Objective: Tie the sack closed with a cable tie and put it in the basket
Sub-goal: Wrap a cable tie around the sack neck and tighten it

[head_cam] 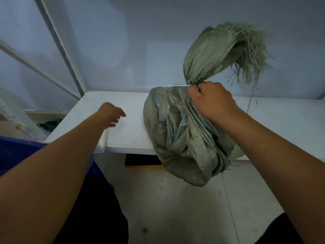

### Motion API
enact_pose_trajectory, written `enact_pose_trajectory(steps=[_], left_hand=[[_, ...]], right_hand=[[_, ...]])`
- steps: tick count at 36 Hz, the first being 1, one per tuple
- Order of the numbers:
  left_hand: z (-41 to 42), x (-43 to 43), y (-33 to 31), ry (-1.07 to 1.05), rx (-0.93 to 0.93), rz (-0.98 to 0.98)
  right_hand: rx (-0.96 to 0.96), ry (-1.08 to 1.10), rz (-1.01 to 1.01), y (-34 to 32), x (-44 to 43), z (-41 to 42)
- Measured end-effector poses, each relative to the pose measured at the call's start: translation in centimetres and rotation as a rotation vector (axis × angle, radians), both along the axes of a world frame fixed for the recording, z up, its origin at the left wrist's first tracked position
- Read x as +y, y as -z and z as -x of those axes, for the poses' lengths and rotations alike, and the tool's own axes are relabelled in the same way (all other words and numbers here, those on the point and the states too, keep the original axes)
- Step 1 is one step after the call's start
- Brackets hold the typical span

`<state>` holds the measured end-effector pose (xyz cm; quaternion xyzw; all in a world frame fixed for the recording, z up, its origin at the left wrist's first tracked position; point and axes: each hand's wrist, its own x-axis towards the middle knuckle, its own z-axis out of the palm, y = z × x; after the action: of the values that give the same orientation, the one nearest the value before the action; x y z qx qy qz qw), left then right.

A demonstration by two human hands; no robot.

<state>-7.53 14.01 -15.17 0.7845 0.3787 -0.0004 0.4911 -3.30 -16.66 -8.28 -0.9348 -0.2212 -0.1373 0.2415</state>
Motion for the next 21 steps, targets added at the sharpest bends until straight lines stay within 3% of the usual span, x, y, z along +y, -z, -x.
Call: enact_pose_trajectory(steps=[6,13,21], left_hand=[[-0.1,-1.4,1.5,0.201,0.196,-0.202],[-0.9,-9.4,-5.8,0.535,-0.207,-0.067],[0.7,-16.2,-7.8,0.662,-0.38,0.202]], right_hand=[[0.02,0.01,0.008,0.7,0.2,-0.2],[0.049,-0.018,-0.05,1.3,1.3,-0.4],[0.084,-0.134,-0.32,0.7,1.7,-0.4]])
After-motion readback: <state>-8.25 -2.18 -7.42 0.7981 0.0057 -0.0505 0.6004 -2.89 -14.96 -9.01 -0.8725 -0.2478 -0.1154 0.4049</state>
